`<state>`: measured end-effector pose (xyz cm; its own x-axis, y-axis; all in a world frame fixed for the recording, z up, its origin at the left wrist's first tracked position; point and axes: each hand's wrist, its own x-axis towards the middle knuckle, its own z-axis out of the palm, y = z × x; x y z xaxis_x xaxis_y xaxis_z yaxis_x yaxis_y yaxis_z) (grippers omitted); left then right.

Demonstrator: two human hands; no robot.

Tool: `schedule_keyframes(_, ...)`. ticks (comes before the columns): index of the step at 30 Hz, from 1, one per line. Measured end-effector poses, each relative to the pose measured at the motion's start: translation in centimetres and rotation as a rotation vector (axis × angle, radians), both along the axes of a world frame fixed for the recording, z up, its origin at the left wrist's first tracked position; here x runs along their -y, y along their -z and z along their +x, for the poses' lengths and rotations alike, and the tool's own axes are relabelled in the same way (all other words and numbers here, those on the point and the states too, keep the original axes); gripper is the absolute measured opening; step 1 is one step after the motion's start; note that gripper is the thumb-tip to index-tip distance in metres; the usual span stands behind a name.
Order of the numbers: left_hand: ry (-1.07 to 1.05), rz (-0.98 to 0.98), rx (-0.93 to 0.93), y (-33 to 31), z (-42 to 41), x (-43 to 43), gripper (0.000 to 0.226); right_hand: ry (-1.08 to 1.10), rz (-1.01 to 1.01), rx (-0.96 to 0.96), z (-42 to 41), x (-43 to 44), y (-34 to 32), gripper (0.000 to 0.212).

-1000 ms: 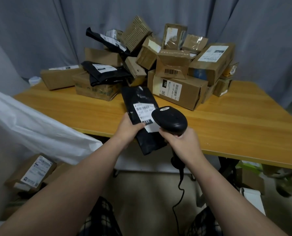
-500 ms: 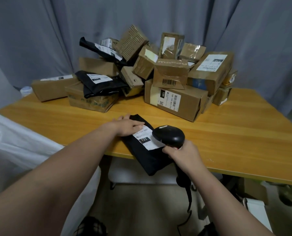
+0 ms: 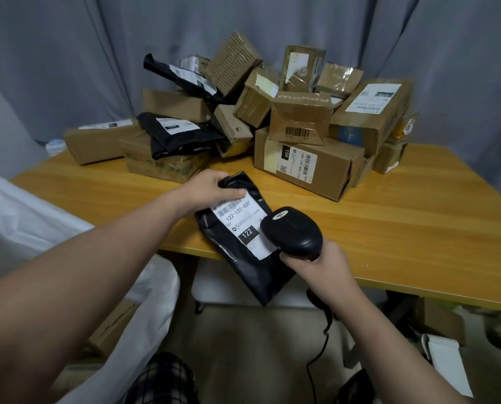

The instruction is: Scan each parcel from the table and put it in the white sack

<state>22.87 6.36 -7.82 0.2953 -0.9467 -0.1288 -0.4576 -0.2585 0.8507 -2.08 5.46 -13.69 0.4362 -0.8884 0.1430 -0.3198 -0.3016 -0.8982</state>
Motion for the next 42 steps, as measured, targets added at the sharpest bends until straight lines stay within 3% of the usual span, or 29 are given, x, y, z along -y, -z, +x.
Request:
schedule_keyframes(4,0.039,-0.112,-0.045,-3.0,-1.4,-1.7,0.013,-0.097,-0.024,0.114,-0.6,-1.6,-1.7,0.014)
schedule_keyframes(8,0.051,-0.086,-0.05,-5.0,-2.7,-3.1,0.021,-0.108,-0.088,0.191,-1.0,-3.2,-3.1,0.016)
schedule_keyframes(17,0.075,-0.044,-0.036,-6.8,-4.2,-5.1,0.017,-0.105,-0.301,0.056,-2.6,-4.5,-4.2,0.022)
schedule_keyframes(25,0.069,-0.046,0.0,-7.6,-4.5,-5.6,0.031,-0.105,-0.335,0.099,-3.2,-4.9,-4.8,0.016)
schedule_keyframes(42,0.015,-0.074,-0.066,-7.1,-3.6,-5.6,0.011,-0.168,-0.329,0.175,-4.0,-4.4,-4.3,0.013)
